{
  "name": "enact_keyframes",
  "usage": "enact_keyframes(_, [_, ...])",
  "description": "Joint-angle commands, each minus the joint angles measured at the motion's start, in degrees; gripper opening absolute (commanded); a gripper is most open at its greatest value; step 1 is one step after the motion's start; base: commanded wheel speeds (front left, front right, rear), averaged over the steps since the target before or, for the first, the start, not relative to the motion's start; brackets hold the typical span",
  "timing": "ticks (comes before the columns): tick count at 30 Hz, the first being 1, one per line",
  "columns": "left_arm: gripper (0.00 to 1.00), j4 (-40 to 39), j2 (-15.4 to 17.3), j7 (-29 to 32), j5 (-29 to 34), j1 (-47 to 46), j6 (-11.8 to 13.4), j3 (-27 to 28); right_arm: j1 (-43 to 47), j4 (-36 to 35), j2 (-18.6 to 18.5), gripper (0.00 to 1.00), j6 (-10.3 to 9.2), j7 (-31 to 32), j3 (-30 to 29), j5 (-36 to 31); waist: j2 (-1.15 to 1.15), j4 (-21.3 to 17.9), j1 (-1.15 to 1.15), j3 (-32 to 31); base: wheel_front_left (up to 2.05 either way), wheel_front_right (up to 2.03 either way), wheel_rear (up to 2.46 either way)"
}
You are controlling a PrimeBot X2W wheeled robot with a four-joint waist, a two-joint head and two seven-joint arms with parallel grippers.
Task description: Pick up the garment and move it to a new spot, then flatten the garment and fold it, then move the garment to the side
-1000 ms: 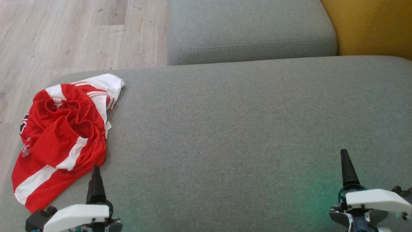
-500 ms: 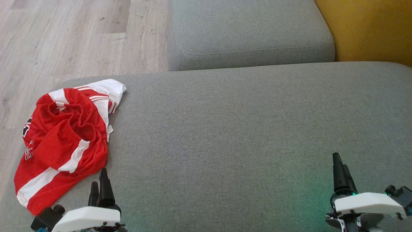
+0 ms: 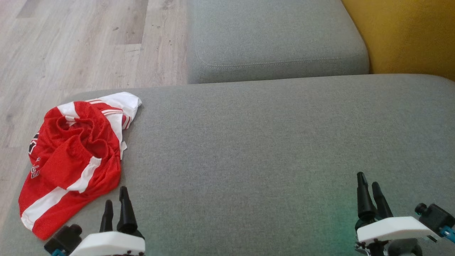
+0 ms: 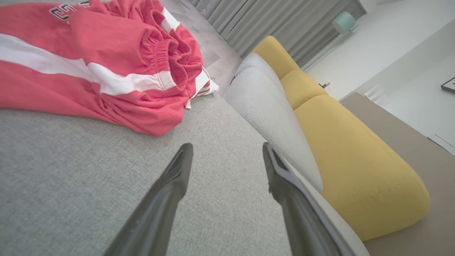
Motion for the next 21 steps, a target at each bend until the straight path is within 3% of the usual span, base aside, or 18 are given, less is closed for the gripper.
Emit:
enact_keyframes(1, [1.00,-1.93,0.30,-0.81,2.01,-1.76,0.29,0.16,-1.53,-2.32,-0.24,1.00,0.32,-0.86,1.22,-2.16,0.00,0.02,0.00,-0.14,0.00,0.00,0.00])
enact_keyframes(21, [1.00,-2.02,0.35,-4.16,16.52,-0.90,1.86,-3.40,-0.46,-2.32,-0.29,1.00,0.36,-4.23,3.59,-16.63,0.00,-0.11,0.00,-1.69,0.00,0.00,0.00])
